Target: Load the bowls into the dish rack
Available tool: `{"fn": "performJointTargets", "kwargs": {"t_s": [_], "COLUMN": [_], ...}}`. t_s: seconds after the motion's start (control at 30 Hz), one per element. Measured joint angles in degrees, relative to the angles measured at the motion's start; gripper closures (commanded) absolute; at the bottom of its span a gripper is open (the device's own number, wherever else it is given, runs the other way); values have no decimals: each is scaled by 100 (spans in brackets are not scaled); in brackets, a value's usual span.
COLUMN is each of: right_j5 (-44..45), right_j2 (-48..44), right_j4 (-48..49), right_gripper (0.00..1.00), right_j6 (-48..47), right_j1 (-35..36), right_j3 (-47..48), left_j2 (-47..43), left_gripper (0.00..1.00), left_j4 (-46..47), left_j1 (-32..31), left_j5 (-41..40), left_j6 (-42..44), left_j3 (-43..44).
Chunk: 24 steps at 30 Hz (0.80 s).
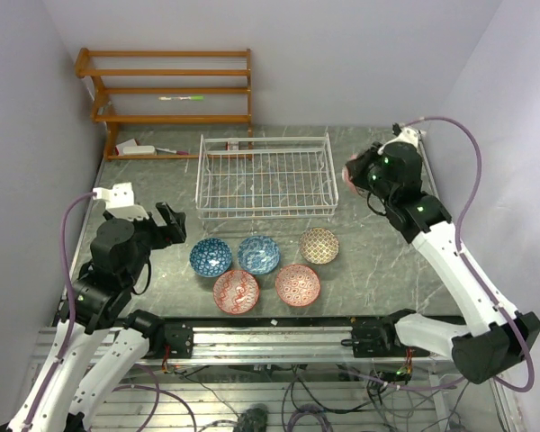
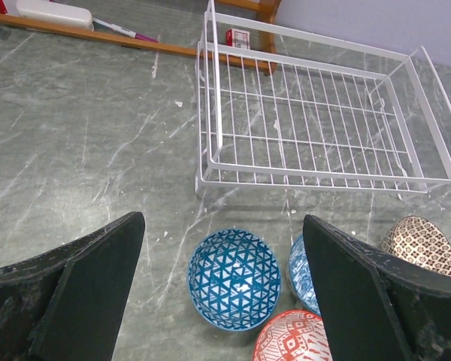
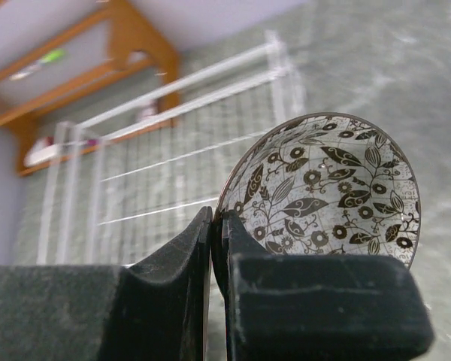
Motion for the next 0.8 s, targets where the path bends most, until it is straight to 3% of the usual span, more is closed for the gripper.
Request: {"fn": "performJointTargets", "kwargs": {"t_s": [0.13, 0.43, 0.8], "right_j5": [-992, -3237, -4625], "right_j2": [413, 2376, 4704], "right_j4": [446, 2116, 4275], "right_gripper": [100, 100, 100], "right_j6": [-59, 306, 1633], "right_j1": [273, 1075, 1060], "right_j3": [498, 1589, 2618], "left_j2": [-11, -92, -162], "left_gripper": [2, 2, 3], "left_j4": [0, 0, -4], "left_j1": [0, 28, 37], "left_j5": [-4, -57, -63], "left_j6": [0, -2, -4], "left_j3": [0, 0, -26]}}
